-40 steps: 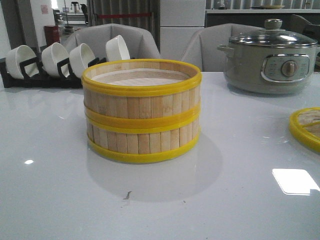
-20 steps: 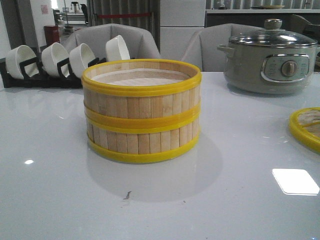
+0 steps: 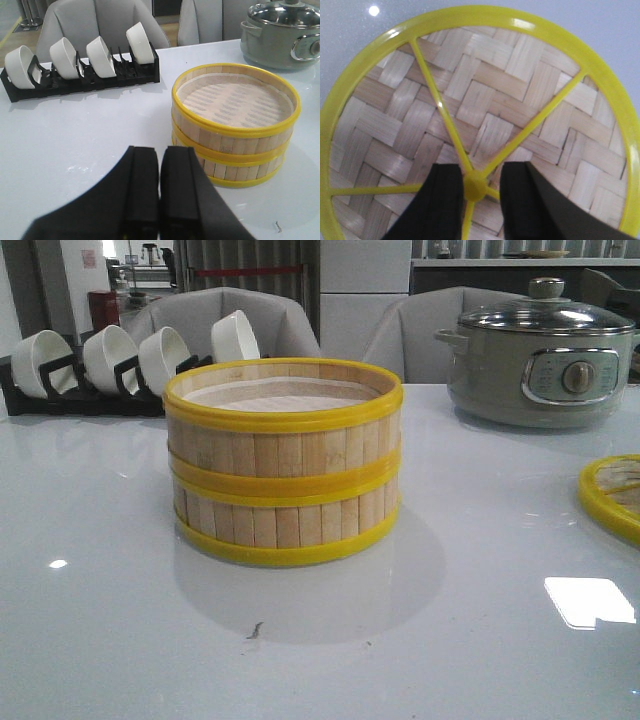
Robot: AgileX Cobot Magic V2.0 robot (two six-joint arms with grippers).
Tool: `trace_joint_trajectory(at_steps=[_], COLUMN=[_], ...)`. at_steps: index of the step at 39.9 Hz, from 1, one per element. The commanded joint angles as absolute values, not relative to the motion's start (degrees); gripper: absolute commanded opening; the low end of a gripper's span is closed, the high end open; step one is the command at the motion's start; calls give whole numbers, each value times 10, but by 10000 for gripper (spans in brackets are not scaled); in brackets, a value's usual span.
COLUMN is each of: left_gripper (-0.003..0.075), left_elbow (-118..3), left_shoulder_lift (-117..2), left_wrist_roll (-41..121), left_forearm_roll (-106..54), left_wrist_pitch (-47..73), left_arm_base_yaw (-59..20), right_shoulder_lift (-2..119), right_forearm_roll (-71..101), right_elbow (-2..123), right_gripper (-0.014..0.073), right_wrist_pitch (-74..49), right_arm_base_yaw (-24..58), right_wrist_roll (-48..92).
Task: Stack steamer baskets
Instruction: 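Lower the right gripper and grasp the lid's centre hub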
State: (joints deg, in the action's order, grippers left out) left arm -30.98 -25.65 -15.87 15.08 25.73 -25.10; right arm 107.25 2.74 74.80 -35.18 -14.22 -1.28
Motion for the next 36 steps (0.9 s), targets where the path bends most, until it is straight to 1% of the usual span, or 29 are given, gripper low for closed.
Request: trace_joint_trajectory(at_steps=[1,27,28,31,36], left_gripper=[95,95,95,95,95], left_elbow=[-327,-327,-327,-327,-327], left_shoulder_lift=[-263,-263,-263,-263,-263], left_wrist_roll=[-165,-165,-165,-165,-165], left_forearm_roll=[151,151,151,151,151], left_wrist_pitch=[213,213,213,213,213], left_arm_base_yaw=[-250,-250,-250,-250,-250], right_shoulder_lift=[1045,1066,1066,1066,1066], right_forearm_roll=[23,23,23,23,23], right_elbow=[769,769,769,769,769], right_gripper=[314,302,289,213,22], right_wrist_pitch=[-319,-324,-324,-325,-330], right_arm_base_yaw=[-145,-142,-141,-140,-137], right_wrist_roll=[-11,-11,-11,-11,-11])
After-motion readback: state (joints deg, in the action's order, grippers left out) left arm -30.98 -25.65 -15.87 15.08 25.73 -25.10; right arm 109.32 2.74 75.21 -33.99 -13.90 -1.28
